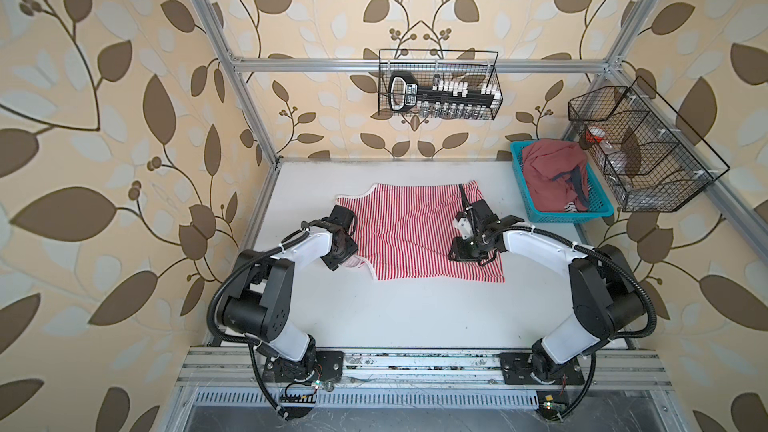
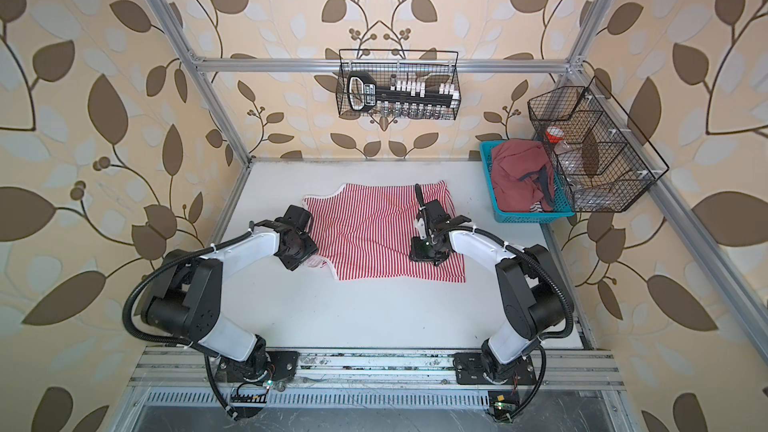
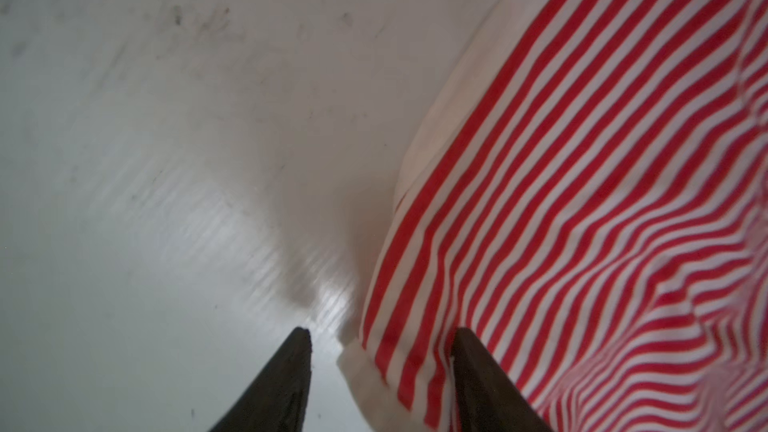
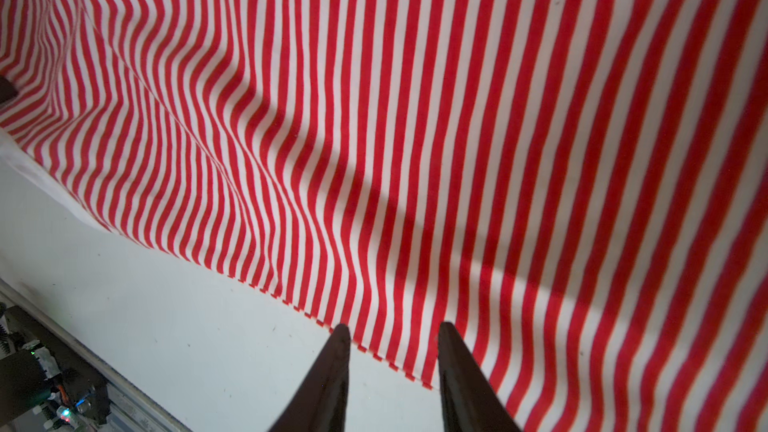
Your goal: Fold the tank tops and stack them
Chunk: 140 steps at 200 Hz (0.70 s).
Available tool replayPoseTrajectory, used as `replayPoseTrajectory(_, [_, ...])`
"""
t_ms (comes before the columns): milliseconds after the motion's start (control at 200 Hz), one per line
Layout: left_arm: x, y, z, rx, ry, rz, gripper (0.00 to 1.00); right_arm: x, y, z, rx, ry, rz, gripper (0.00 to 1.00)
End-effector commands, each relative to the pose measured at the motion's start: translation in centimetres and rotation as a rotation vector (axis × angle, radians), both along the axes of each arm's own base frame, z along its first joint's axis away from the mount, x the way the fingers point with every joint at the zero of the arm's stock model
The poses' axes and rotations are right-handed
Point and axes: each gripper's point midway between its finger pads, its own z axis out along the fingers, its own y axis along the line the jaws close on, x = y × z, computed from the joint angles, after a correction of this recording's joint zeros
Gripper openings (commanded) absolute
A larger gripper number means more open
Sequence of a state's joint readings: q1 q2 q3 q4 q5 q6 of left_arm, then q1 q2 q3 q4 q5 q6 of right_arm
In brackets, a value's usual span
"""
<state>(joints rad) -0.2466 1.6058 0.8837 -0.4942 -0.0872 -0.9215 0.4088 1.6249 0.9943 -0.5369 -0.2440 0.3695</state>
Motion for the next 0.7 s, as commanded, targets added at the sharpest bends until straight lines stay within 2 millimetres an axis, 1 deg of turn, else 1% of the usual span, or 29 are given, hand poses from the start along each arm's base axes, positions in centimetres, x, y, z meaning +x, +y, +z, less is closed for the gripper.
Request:
replayPoseTrajectory(0, [2.0,0.3,0.4,0.01,-0.037,0.014,0.46,-0.3,-0.3,0.5,0.01,-0.011,0.004,0.37])
replayPoseTrajectory(85, [2.5,0.1,0.7,0.009,-0.043,0.007,0.31,-0.3,-0.4,0.6,0.012,-0.011,0.001,0.36])
replayPoseTrajectory(130, [2.9,0.2,1.4,0.023,-0.052,-0.023,0.24,-0.4,-0.5,0.5,0.01,-0.01,-0.001,0.36])
replayPoseTrajectory(195, [3.3,0.2,2.9,0.044,-0.068,-0.062,0.16,-0.4,-0.5,0.5,0.012,-0.008,-0.001,0.36])
replayPoseTrajectory(250, [3.7,0.3,4.3,0.067,-0.079,-0.104,0.1,-0.4,-0.4,0.5,0.013,-0.008,0.001,0.36])
replayPoseTrajectory(320, [4.2,-0.2,5.9,0.07,-0.098,-0.182,0.07,-0.4,-0.4,0.4,0.015,-0.007,0.002,0.35])
replayPoseTrajectory(395, [4.6,-1.6,7.3,0.058,-0.11,-0.299,0.07,-0.4,-0.2,0.1,0.02,-0.001,0.006,0.35])
replayPoseTrajectory(495, [4.4,-3.3,8.1,0.082,-0.078,-0.432,0.11,-0.5,-0.1,-0.3,0.024,0.01,0.011,0.35])
replayPoseTrajectory(595, [4.1,-5.2,7.8,0.123,-0.014,-0.564,0.18,-0.5,0.0,-0.7,0.028,0.019,0.017,0.35])
replayPoseTrajectory(695, [3.6,-7.5,6.5,0.158,0.077,-0.691,0.24,-0.6,0.2,-0.9,0.032,0.025,0.024,0.35])
